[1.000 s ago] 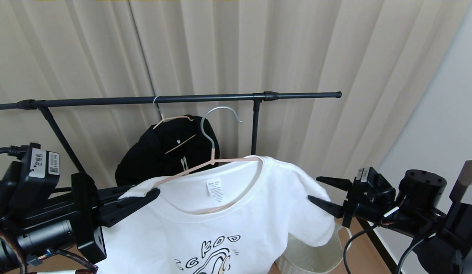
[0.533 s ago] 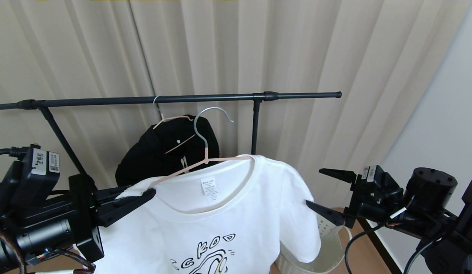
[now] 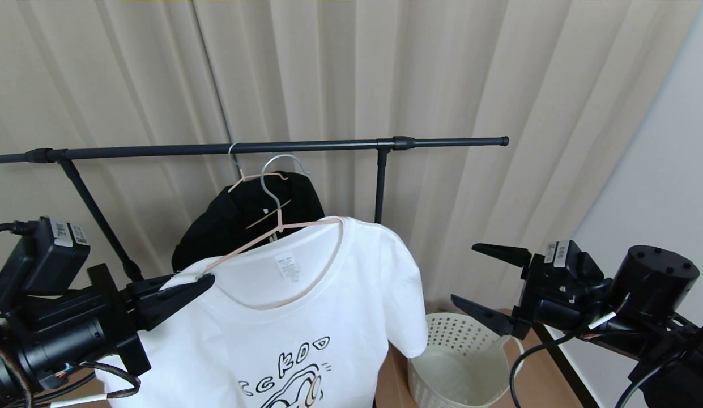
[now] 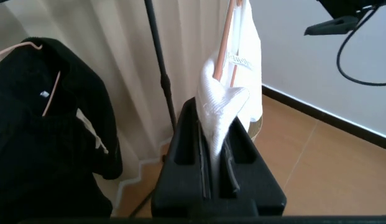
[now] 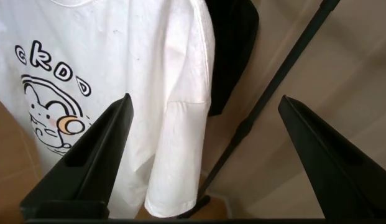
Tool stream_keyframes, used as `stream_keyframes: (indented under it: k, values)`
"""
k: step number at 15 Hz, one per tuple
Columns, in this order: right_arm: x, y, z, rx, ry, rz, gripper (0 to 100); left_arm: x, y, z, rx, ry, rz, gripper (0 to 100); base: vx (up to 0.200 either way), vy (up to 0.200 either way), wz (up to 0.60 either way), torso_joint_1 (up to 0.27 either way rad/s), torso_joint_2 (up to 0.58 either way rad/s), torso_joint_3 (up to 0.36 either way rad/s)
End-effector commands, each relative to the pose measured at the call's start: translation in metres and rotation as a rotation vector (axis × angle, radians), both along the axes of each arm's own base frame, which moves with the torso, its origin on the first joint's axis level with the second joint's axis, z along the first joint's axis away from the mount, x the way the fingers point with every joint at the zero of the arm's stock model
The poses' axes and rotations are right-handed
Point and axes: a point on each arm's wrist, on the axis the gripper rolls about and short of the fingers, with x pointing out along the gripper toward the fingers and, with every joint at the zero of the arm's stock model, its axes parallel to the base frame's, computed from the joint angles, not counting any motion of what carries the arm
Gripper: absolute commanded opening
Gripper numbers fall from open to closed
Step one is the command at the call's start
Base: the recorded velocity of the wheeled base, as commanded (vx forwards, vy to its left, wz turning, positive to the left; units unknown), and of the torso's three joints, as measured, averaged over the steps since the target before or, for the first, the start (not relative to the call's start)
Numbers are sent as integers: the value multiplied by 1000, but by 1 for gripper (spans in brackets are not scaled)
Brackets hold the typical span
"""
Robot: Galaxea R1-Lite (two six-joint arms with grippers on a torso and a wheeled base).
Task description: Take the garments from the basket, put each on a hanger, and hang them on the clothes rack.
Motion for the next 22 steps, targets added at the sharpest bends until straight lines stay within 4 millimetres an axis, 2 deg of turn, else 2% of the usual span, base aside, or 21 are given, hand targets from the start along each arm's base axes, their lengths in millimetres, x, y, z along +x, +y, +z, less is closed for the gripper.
stream_keyframes:
  k: [1,6,12,17,22]
  values:
    - [-2,6,5,13,-6,5,100,1,0,-1,-2,8,17,0,0,0,0,0,0,0]
    - [-4,10,13,51,4,-10,100,18,-1,-7,-37,93,94,0,0,0,0,0,0,0]
    - [-3,10,11,49,10,-12,100,62,-8,-10,-103,187,194,0,0,0,0,0,0,0]
    - [-2,10,11,49,10,-13,100,95,-12,-13,-104,180,206,0,0,0,0,0,0,0]
    - [-2,10,11,49,10,-13,100,140,-17,-33,-149,99,268,0,0,0,0,0,0,0]
